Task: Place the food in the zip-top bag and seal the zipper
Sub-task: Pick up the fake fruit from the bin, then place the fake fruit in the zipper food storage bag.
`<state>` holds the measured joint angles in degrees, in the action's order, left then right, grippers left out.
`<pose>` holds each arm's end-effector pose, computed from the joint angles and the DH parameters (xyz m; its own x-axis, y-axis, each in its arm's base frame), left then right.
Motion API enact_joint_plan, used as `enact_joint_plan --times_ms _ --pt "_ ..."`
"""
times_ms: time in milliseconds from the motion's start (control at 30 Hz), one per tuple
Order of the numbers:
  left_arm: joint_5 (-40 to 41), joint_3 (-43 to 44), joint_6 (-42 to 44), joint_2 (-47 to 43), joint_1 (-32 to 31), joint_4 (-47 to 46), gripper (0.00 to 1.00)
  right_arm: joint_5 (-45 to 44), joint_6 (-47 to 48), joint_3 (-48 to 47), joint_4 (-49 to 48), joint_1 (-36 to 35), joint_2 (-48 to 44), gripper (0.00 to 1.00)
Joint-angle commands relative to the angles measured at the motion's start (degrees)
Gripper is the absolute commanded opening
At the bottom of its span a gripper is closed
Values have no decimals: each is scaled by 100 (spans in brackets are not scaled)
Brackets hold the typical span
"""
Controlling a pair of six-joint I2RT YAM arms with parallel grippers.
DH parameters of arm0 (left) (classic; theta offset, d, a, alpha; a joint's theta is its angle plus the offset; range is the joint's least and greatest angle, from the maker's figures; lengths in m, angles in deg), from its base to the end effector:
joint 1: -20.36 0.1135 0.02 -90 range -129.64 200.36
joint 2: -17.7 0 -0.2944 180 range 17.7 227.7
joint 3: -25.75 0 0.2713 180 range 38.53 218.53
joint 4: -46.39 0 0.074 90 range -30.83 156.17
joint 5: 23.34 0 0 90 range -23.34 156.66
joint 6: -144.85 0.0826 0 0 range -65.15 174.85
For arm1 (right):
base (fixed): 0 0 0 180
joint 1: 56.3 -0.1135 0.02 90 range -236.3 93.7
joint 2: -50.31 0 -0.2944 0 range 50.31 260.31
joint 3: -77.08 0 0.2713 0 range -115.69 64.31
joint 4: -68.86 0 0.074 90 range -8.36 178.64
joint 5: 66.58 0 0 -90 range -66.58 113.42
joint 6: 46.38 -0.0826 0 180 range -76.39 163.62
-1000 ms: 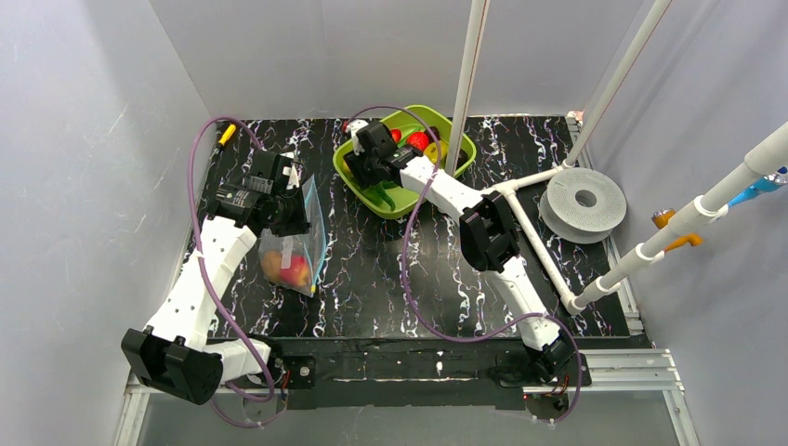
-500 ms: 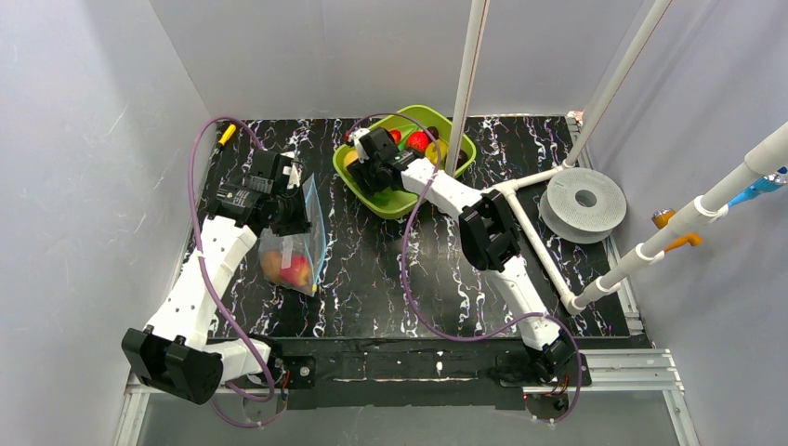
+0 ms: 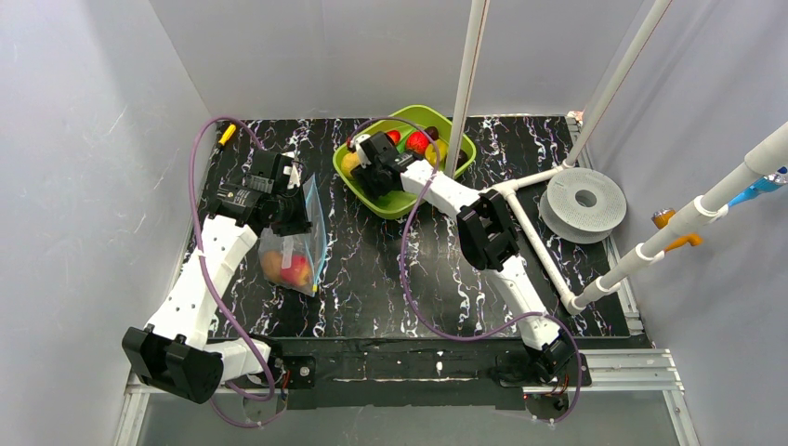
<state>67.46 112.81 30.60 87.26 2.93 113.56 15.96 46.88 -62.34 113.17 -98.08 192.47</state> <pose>0.2649 -0.0820 0.3516 -0.7826 -0.1847 -0.5945 -0.0335 0.9661 -0.2561 0.4767 0.4116 0.1670 -0.5111 -0.5323 -0.6749 -0.6247 0.7693 -0.1336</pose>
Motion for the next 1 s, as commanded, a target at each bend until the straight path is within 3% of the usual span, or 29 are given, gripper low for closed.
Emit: enact_joint_plan --times_ms 0,233,433,667,767,967 --pt "-168 -107 -100 -73 -10 22 0 92 -32 -332 177 -14 -49 56" --pt "-197 -132 -182 -81 -10 -69 0 -146 -1 -751 -59 -14 -545 37" --pt "-166 -258 -334 -131 -13 -202 0 -239 -401 -627 260 -10 -1263 26" --pt "-321 -454 -638 -258 -5 -597 0 945 -1826 1060 275 -118 -2646 13" --pt "-394 -495 -707 -214 2 -758 0 1442 -2118 1998 63 -270 -3282 12" --pt "-423 -518 -676 -88 11 -890 0 2407 -2367 2869 -15 -344 -4268 11"
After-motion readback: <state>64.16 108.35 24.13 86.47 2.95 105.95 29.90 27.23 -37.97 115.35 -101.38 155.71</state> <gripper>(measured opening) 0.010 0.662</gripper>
